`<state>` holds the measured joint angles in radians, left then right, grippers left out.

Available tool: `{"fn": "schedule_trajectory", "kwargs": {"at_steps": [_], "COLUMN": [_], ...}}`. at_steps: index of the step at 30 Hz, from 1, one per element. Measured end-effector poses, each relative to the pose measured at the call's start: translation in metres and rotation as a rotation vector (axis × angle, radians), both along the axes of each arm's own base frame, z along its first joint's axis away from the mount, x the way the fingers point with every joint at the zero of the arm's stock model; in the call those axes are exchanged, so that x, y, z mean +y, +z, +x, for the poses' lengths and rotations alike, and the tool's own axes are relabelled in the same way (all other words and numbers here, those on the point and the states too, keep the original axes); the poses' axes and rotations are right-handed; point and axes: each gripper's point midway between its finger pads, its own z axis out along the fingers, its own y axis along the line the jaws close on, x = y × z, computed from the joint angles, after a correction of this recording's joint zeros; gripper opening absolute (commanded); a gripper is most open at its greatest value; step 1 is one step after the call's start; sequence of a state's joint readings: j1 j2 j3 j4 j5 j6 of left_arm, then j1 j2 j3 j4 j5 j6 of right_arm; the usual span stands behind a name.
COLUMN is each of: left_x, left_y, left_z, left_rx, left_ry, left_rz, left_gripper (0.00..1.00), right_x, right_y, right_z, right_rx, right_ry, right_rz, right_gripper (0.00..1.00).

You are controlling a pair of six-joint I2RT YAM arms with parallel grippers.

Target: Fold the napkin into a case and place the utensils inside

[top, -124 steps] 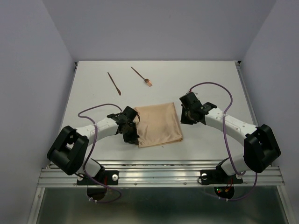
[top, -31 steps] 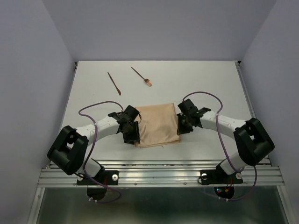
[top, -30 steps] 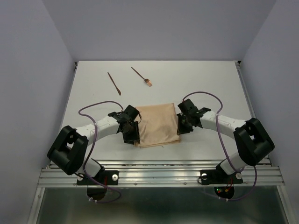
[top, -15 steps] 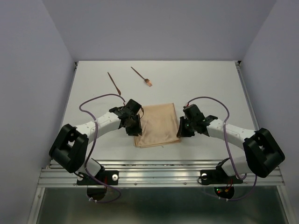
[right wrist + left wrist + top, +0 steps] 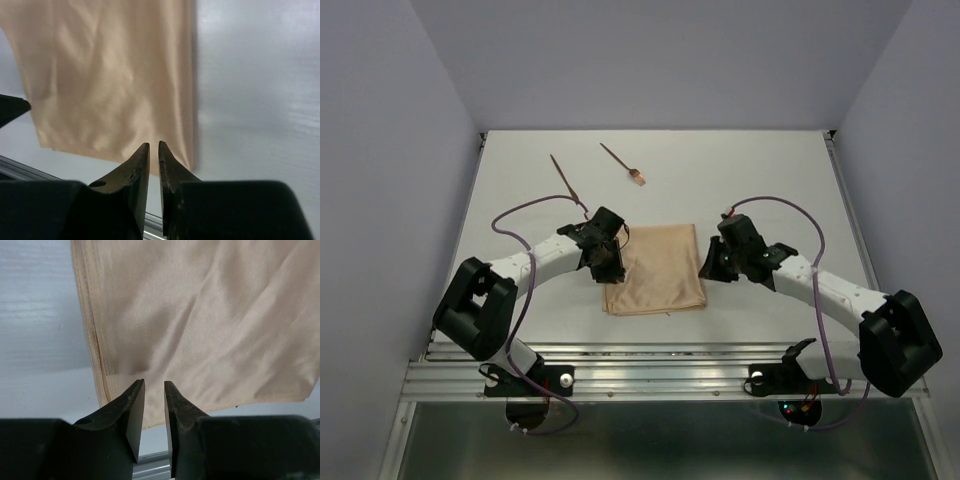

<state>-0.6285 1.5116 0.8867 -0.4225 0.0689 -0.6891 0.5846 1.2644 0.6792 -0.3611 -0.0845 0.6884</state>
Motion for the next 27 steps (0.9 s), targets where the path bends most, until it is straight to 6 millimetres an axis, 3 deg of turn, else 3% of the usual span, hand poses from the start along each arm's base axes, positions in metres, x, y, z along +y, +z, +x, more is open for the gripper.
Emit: {"fn": "schedule_trajectory", "kwargs": {"at_steps": [1, 4, 11, 15, 21, 27], "left_x": [0.000, 0.004, 0.017, 0.014, 0.006, 0.004], "left_y": [0.003, 0.010, -0.003, -0.019, -0.019, -0.014], "left_z": [0.007, 0.029, 0.074, 0.090, 0.101, 0.105], "left_rx": [-0.012, -0.052, -0.088, -0.080, -0.109, -0.100], "left_ry": [0.012, 0.059, 0.158, 0.168, 0.149, 0.132], "left_rz": [-0.004, -0.014, -0.020, -0.020, -0.048, -0.033], "left_gripper": [0.33, 0.34, 0.33, 0.32, 0.30, 0.31], "right_x": [0.004, 0.015, 0.029, 0.021, 0.001, 0.026], "right_y": [0.014, 0.029, -0.005, -0.022, -0.036, -0.007], "right_z": [0.014, 0.045, 0.081, 0.101, 0.100, 0.100], "right_rx": [-0.042, -0.092, -0.046, -0.038, 0.011, -0.016], "right_ry": [-0.015, -0.040, -0.019, -0.046, -0.081, -0.019], "right_rz": [0.004, -0.008, -0.084, -0.100, -0.071, 0.076], "right_gripper": [0.17, 0.14, 0.14, 0.12, 0.11, 0.13]}}
